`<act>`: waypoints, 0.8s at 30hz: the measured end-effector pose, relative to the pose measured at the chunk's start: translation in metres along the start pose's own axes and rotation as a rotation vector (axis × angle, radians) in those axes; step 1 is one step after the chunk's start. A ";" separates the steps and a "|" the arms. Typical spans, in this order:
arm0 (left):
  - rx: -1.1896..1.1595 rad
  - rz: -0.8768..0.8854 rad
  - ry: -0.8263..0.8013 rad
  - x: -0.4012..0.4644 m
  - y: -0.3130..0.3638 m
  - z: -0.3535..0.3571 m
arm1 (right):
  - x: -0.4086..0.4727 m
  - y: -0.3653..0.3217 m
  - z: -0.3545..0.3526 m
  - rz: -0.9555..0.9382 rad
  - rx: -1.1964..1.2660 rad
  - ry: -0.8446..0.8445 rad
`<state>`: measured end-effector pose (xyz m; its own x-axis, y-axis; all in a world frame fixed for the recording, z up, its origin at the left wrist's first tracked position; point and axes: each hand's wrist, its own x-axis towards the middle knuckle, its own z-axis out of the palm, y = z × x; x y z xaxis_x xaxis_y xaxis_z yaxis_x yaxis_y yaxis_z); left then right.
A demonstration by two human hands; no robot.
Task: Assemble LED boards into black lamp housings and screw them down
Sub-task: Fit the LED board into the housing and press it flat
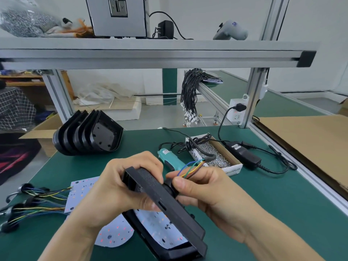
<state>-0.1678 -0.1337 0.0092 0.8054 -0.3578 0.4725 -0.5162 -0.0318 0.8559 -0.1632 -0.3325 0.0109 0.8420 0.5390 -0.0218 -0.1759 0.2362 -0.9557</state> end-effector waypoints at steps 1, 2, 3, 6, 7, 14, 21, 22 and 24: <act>0.018 0.019 0.020 0.001 -0.001 0.001 | 0.001 0.002 0.000 -0.004 0.001 0.013; 0.030 0.037 0.035 0.001 -0.001 0.002 | 0.002 0.004 0.000 -0.005 0.000 0.022; 0.028 0.042 0.051 0.001 -0.002 0.004 | 0.004 0.006 0.001 -0.003 -0.001 0.025; 0.042 -0.002 0.098 -0.002 -0.004 0.008 | 0.008 0.009 0.000 -0.035 -0.053 0.035; 0.063 -0.023 0.101 -0.002 -0.005 0.009 | 0.009 0.007 0.000 -0.051 -0.080 0.055; -0.081 -0.137 0.161 0.001 -0.016 0.007 | 0.025 -0.003 0.004 -0.090 -0.106 0.255; -0.244 -0.234 0.229 0.000 -0.024 0.010 | 0.042 0.005 0.011 -0.133 0.047 0.350; -0.263 -0.245 0.239 0.000 -0.024 0.011 | 0.044 0.007 0.011 -0.136 0.038 0.370; -0.295 -0.253 0.248 -0.001 -0.024 0.012 | 0.046 0.010 0.011 -0.143 -0.010 0.399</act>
<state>-0.1598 -0.1437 -0.0149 0.9594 -0.1379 0.2459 -0.2180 0.1902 0.9572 -0.1317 -0.2963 0.0032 0.9893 0.1459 0.0016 -0.0393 0.2767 -0.9601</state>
